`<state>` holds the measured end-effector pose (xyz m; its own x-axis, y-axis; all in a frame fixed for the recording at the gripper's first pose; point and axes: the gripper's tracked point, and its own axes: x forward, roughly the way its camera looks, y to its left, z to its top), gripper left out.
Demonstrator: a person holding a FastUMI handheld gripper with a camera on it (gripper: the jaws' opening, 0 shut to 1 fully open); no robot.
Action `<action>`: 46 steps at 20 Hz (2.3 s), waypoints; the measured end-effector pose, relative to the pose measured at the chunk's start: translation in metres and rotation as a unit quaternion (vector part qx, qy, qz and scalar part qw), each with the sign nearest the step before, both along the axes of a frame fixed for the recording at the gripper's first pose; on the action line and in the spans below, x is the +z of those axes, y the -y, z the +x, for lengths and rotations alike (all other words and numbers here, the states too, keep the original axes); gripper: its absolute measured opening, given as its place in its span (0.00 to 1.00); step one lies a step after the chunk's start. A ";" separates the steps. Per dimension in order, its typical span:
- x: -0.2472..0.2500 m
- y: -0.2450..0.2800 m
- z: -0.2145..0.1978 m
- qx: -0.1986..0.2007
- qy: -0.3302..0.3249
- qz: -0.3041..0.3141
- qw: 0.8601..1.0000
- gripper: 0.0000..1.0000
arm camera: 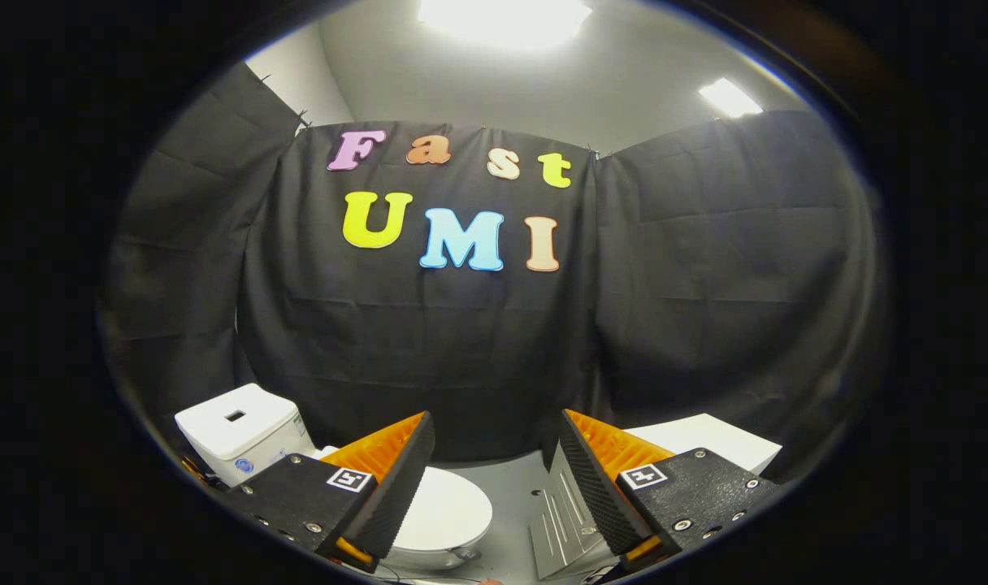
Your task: Open the toilet lid.
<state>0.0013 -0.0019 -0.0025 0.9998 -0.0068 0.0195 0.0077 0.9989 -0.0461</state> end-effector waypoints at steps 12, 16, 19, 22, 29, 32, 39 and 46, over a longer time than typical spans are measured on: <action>-0.056 -0.023 0.029 0.000 -0.016 -0.004 1.000 0.95; -0.094 -0.032 0.037 0.010 -0.056 0.008 0.998 0.94; -0.103 -0.041 0.039 0.022 -0.051 0.053 0.997 0.94; -0.129 -0.043 0.043 0.017 -0.069 0.061 0.996 0.94; -0.216 -0.056 0.039 0.015 -0.170 0.106 0.980 0.94; -0.234 -0.062 0.036 0.016 -0.198 0.150 0.968 0.95; -0.284 -0.064 0.034 0.002 -0.256 0.188 0.948 0.94; -0.324 -0.057 0.032 -0.011 -0.297 0.235 0.925 0.94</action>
